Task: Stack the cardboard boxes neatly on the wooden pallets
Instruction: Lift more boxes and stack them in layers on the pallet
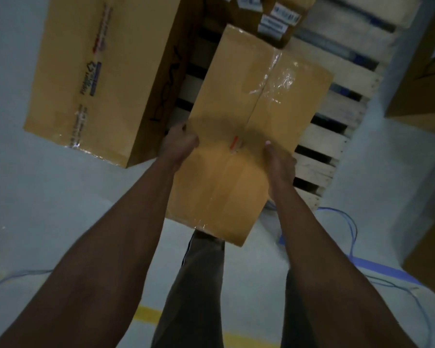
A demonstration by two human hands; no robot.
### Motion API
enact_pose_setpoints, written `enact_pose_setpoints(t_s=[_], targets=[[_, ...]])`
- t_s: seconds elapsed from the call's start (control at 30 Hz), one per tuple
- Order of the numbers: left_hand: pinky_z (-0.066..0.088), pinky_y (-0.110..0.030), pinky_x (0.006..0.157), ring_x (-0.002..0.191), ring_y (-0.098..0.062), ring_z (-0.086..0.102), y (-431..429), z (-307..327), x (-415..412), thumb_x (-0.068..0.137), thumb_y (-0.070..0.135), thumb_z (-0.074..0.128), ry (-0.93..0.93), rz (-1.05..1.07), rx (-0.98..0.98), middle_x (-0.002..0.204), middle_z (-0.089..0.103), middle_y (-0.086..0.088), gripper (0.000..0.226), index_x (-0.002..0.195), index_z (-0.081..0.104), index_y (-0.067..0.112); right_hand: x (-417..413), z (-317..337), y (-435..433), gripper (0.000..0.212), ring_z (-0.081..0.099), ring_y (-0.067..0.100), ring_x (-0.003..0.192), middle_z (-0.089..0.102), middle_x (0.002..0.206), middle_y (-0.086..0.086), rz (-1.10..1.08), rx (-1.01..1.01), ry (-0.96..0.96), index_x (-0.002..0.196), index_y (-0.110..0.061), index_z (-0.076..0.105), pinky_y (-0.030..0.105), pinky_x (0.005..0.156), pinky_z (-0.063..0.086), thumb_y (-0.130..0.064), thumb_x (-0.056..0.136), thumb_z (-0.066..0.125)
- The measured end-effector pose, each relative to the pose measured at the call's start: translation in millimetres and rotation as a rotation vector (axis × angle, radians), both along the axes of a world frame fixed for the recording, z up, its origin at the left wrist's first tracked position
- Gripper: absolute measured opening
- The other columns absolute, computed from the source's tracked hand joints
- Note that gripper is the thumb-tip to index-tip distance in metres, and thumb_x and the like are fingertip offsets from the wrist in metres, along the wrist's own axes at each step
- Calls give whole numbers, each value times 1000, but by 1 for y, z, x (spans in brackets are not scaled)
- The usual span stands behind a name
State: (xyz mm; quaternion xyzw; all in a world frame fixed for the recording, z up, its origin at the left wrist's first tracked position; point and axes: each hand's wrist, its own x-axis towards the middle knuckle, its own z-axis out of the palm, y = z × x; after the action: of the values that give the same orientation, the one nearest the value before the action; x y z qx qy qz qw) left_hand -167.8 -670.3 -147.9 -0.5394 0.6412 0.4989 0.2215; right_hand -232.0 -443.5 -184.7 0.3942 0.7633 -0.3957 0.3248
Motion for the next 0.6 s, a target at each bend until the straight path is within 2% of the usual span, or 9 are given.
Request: enact_pose_setpoints(t_s=[0.1, 0.27, 0.4, 0.43, 0.5, 0.57, 0.6], targets=[[50, -36, 84, 91, -20, 57, -5, 10, 1, 81, 6, 58, 49, -48, -102, 104, 60, 0, 53, 132, 60, 22, 6, 7, -11, 125, 56, 32, 125, 54, 143, 8, 0, -30, 23, 147, -19, 43, 53, 102, 50, -88, 46, 69], [52, -39, 83, 101, -28, 63, -36, 23, -6, 77, 13, 58, 46, -90, -190, 110, 63, -4, 55, 132, 61, 15, -3, 13, -41, 135, 52, 32, 132, 50, 149, 5, 40, -70, 53, 152, -20, 38, 55, 106, 47, -93, 42, 69], [52, -38, 89, 109, -30, 61, -65, 27, -30, 74, 13, 59, 74, -111, -259, 123, 63, -8, 60, 134, 59, 14, -27, 10, -74, 135, 57, 27, 126, 56, 142, -2, 66, -80, 105, 147, -27, 47, 53, 103, 50, -100, 35, 63], [52, -40, 94, 114, -31, 59, -73, 25, -37, 74, 13, 59, 74, -112, -263, 128, 61, -9, 62, 136, 58, 13, -33, 11, -82, 128, 57, 26, 125, 56, 141, -2, 72, -85, 126, 147, -26, 47, 52, 103, 50, -96, 41, 66], [45, -40, 103, 125, -35, 53, -82, 18, -46, 71, 20, 55, 92, -213, -293, 134, 59, -13, 65, 135, 59, 10, -42, 11, -95, 108, 51, 29, 131, 49, 148, 2, 98, -62, 167, 153, -21, 38, 52, 106, 47, -76, 67, 73], [33, -39, 111, 136, -34, 42, -71, 17, -39, 72, 23, 56, 110, -369, -353, 145, 52, -14, 71, 141, 55, 8, -43, 7, -104, 100, 40, 31, 142, 36, 159, 4, 158, -32, 182, 159, -19, 25, 54, 113, 39, -60, 81, 73], [31, -39, 111, 136, -33, 41, -59, 15, -27, 72, 24, 57, 125, -363, -387, 146, 51, -14, 73, 143, 52, 8, -39, 7, -109, 99, 34, 30, 146, 30, 162, 4, 199, -6, 175, 160, -20, 20, 55, 116, 34, -57, 84, 72]])
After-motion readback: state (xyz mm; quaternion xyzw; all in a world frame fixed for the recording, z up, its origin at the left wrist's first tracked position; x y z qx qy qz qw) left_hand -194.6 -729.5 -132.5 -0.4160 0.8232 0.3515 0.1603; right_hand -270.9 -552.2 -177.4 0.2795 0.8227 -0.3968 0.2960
